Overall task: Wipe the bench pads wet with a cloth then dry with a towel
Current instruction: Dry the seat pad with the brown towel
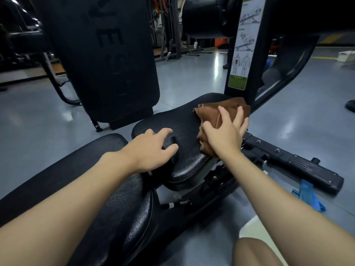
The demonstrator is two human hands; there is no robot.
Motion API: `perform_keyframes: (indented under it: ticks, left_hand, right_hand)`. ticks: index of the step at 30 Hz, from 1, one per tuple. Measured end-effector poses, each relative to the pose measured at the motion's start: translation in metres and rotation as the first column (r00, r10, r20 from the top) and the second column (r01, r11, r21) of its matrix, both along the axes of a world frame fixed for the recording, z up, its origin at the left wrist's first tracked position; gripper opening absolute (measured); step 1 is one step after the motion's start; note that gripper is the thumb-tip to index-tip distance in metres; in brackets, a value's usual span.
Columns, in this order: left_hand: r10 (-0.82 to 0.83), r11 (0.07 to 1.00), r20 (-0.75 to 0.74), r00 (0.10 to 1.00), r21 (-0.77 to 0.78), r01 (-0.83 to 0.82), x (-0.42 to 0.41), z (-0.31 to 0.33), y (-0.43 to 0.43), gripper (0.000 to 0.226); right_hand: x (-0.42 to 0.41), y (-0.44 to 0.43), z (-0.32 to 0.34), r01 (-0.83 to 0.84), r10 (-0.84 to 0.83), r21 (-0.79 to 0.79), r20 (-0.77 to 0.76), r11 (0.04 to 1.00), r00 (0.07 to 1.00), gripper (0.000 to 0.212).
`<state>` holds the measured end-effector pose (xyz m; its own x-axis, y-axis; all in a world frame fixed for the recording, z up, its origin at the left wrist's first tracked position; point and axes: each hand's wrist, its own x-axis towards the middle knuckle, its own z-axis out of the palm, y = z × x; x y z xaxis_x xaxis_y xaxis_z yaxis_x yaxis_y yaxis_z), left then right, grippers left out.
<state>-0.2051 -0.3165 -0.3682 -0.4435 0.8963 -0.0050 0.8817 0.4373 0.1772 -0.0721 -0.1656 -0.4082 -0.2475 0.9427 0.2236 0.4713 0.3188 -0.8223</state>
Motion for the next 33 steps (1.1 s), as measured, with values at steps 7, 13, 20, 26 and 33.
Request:
perform_keyframes:
  ticks: [7, 13, 20, 26, 33]
  left_hand:
    - [-0.013, 0.999, -0.013, 1.000, -0.042, 0.013, -0.004, 0.006, 0.013, 0.050]
    - [-0.072, 0.997, 0.048, 0.996, 0.030, 0.070, -0.003, 0.002, 0.021, 0.042]
    - [-0.010, 0.996, 0.052, 0.999, -0.088, 0.014, 0.004, 0.004, 0.029, 0.082]
    - [0.034, 0.996, 0.115, 0.993, -0.089, -0.024, -0.008, 0.005, 0.044, 0.095]
    - [0.019, 0.993, 0.123, 0.992, -0.118, -0.004, -0.020, -0.004, 0.056, 0.103]
  right_hand:
    - [0.008, -0.086, -0.034, -0.090, 0.086, -0.014, -0.177, 0.996, 0.980, 0.073]
    - [0.002, -0.037, -0.022, -0.067, 0.066, -0.021, -0.063, 0.998, 0.996, 0.075]
    - [-0.002, 0.062, 0.017, 0.050, -0.052, 0.023, 0.120, 0.998, 0.991, 0.066]
    - [0.011, 0.046, -0.002, -0.060, -0.001, 0.172, 0.336, 0.983, 0.942, 0.071]
    - [-0.014, 0.114, 0.046, -0.222, 0.047, 0.220, 0.602, 0.950, 0.797, 0.066]
